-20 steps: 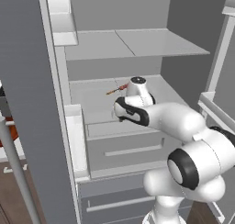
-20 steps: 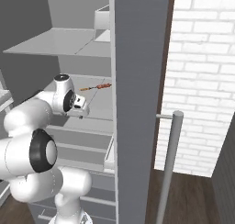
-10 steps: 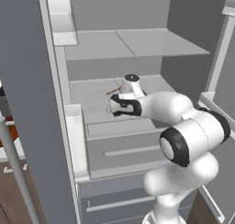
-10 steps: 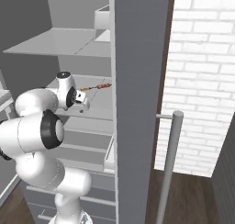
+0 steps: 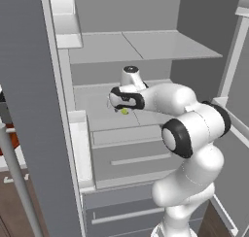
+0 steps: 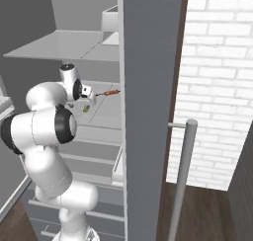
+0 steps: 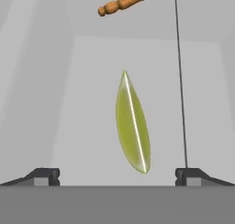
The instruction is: Grab a lemon wedge from the fridge and one ice cube from the ice bowl, and put them in the glass of lemonade.
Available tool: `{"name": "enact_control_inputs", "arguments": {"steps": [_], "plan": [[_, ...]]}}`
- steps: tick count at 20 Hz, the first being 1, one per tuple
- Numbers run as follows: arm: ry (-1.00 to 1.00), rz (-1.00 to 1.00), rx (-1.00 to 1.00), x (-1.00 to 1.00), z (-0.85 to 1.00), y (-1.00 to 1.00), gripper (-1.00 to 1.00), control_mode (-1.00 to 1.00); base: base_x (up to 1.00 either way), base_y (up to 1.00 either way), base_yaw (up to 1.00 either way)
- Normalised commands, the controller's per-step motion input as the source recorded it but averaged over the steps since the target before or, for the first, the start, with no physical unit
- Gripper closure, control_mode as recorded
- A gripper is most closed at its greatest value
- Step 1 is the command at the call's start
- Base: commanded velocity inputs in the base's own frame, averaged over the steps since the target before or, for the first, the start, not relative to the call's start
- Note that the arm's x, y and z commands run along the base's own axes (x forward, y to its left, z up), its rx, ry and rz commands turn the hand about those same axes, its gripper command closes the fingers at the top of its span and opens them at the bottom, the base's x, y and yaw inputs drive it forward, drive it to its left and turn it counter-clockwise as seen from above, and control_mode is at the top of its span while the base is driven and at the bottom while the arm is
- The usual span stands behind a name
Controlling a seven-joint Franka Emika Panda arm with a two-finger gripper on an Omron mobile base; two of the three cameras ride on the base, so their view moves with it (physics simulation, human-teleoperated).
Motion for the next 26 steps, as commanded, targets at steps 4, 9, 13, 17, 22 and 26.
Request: {"name": "enact_control_inputs", "arguments": {"steps": [4, 9, 13, 17, 22, 26], "plan": [[0.0, 0.0, 0.0, 0.0, -0.26, -0.26, -1.0, -1.0, 0.0, 0.0, 0.0], [0.0, 0.0, 0.0, 0.01, -0.24, -0.19, -1.0, -1.0, 0.0, 0.0, 0.0], [0.0, 0.0, 0.0, 0.09, -0.04, -0.06, -1.0, -1.0, 0.0, 0.0, 0.0], [0.03, 0.0, 0.0, 0.01, 0.01, 0.02, -1.0, -1.0, 0.0, 0.0, 0.0], [0.0, 0.03, 0.0, 0.07, -0.01, 0.08, -1.0, -1.0, 0.0, 0.0, 0.0], [-0.06, 0.07, 0.0, 0.54, -0.06, 0.03, -1.0, -1.0, 0.0, 0.0, 0.0]]}}
